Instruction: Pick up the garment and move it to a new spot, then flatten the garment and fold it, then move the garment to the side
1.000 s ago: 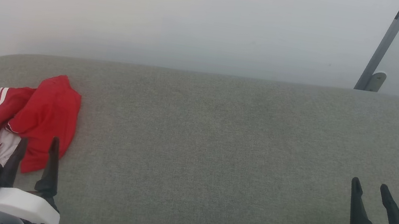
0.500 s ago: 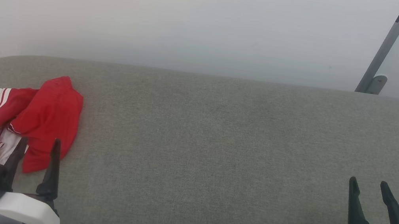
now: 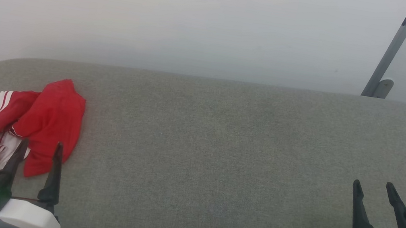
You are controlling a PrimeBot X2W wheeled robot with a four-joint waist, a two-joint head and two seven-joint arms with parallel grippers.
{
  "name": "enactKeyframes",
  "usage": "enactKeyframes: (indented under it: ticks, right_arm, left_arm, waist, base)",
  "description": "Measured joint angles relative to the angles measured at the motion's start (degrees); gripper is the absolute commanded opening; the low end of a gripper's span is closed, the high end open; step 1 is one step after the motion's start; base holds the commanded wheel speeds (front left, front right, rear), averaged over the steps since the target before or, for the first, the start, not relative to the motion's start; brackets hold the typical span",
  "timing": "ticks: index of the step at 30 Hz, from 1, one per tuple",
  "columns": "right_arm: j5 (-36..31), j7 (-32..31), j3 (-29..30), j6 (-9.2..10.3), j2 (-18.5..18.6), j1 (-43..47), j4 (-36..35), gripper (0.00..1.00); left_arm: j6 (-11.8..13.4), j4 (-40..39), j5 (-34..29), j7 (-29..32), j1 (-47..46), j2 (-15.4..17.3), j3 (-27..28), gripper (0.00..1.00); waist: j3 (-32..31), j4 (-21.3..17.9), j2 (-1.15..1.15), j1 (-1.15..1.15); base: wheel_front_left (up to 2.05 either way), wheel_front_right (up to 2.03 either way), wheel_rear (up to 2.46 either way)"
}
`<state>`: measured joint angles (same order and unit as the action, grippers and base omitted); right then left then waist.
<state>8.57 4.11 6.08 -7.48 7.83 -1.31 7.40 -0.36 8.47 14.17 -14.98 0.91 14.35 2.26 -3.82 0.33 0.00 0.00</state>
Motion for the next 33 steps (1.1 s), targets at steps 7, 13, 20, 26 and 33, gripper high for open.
enactKeyframes:
  ticks: [7,13,20,26,33]
  right_arm:
    - [-0.1,0.3,-0.1,0.00,0.1,0.0,0.1,1.00]
    - [-0.2,0.4,-0.1,0.00,0.0,0.0,0.1,1.00]
    - [-0.2,0.4,-1.3,0.00,0.0,0.1,0.1,1.00]
    - [0.1,0.4,-3.6,0.00,0.4,-0.2,0.5,1.00]
    - [0.6,0.4,-6.7,-0.01,0.7,-1.3,1.2,1.00]
  left_arm:
    - [-0.4,0.2,0.0,0.0,0.0,-0.1,0.1,1.00]
    - [-0.7,0.5,0.2,0.0,0.0,-0.2,0.5,1.00]
    - [-0.1,1.8,0.8,0.0,-0.2,-0.3,1.9,1.00]
    - [0.4,2.9,2.0,0.1,-0.9,0.2,2.9,1.00]
    - [0.3,3.5,3.0,0.8,-1.1,1.4,3.6,1.00]
  waist:
    - [-0.1,0.0,0.00,0.00]
    - [-0.2,0.1,0.00,0.00]
    - [-0.6,1.6,0.00,0.00]
    - [-1.2,4.3,0.00,0.00]
    - [-2.1,8.7,0.00,0.00]
  base:
    - [0.00,0.00,0.00]
    - [0.00,0.00,0.00]
    - [0.00,0.00,0.00]
    - [0.00,0.00,0.00]
    - [0.00,0.00,0.00]
